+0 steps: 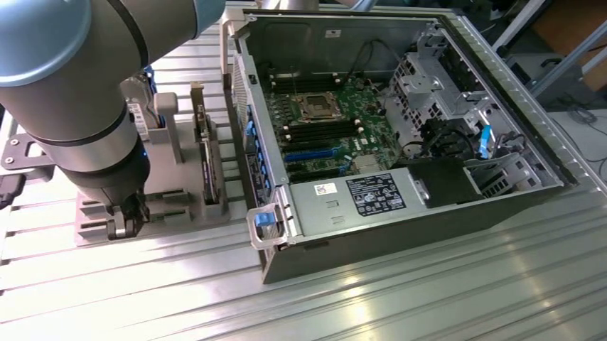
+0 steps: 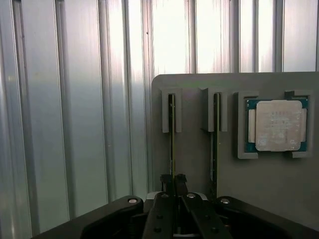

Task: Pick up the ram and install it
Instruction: 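Pick up the ram and move it above insertion slot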

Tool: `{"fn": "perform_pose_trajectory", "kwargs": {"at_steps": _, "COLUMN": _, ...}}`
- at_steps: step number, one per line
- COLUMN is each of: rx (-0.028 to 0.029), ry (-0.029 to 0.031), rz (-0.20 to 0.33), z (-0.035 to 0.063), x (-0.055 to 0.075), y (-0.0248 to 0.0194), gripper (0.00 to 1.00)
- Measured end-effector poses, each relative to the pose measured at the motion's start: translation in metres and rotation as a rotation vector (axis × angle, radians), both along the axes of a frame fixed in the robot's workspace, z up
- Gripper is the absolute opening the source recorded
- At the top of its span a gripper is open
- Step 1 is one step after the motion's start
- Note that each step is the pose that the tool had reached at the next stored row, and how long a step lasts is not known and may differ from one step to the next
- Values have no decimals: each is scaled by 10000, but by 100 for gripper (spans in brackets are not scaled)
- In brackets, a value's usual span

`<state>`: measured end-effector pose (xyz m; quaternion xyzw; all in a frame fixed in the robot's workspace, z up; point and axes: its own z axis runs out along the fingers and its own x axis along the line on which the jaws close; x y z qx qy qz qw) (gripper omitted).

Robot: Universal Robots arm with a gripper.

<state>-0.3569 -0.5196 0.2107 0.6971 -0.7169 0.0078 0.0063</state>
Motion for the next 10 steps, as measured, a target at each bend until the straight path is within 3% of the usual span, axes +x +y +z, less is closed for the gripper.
{"fn": "perform_pose_trajectory", "kwargs": {"at_steps": 10, "rx": -11, "ry": -2, "rz": 0, "z": 50, "x": 0, "y": 0, "gripper": 12}}
